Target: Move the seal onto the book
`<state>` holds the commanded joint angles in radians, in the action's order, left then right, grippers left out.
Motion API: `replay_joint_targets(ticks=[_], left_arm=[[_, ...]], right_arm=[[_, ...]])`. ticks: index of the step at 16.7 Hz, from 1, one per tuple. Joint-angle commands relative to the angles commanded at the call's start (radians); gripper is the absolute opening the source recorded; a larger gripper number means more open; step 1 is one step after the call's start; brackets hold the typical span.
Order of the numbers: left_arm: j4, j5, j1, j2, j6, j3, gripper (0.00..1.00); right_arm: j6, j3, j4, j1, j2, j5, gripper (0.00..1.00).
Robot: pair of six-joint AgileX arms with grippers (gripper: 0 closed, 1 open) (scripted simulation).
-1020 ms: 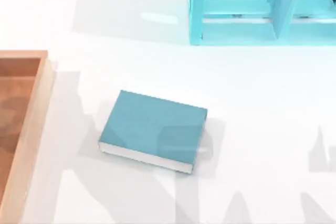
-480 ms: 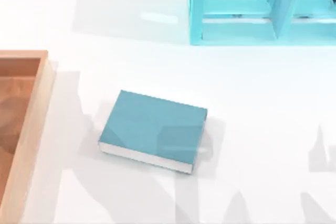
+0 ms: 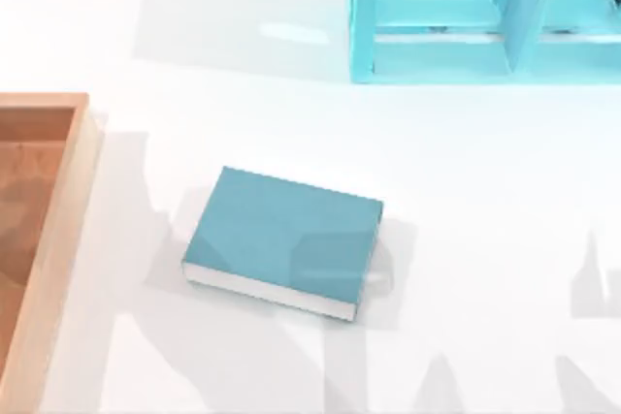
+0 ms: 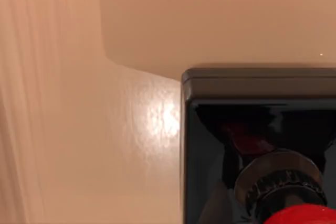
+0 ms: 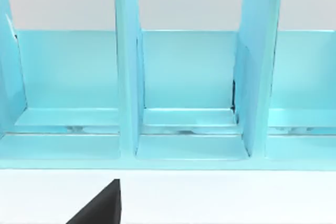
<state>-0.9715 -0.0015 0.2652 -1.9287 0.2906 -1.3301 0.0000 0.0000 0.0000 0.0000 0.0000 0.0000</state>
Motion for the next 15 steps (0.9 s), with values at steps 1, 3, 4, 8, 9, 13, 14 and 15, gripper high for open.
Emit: replay_joint_targets(ticks=[1, 3, 4, 8, 9, 13, 14, 15], left_arm=[[0.0, 0.0, 0.0, 0.0, 0.0, 0.0, 0.0], [0.0, 0.0, 0.0, 0.0, 0.0, 0.0, 0.0], [0.0, 0.0, 0.0, 0.0, 0.0, 0.0, 0.0], [0.0, 0.0, -0.002, 0.001, 0.001, 0.0, 0.0], [-0.003, 0.0, -0.004, 0.0, -0.001, -0.003, 0.0], [-0.115, -0.002, -0.091, 0.007, -0.082, -0.108, 0.0], [-0.166, -0.002, -0.128, 0.013, -0.118, -0.151, 0.0], [-0.222, -0.002, -0.168, 0.019, -0.157, -0.196, 0.0]], right_arm=[[0.0, 0.0, 0.0, 0.0, 0.0, 0.0, 1.0], [0.0, 0.0, 0.0, 0.0, 0.0, 0.0, 1.0], [0.0, 0.0, 0.0, 0.0, 0.0, 0.0, 1.0], [0.0, 0.0, 0.0, 0.0, 0.0, 0.0, 1.0], [0.0, 0.0, 0.0, 0.0, 0.0, 0.0, 1.0], [0.0, 0.0, 0.0, 0.0, 0.0, 0.0, 1.0], [0.0, 0.0, 0.0, 0.0, 0.0, 0.0, 1.0], [0.0, 0.0, 0.0, 0.0, 0.0, 0.0, 1.0]])
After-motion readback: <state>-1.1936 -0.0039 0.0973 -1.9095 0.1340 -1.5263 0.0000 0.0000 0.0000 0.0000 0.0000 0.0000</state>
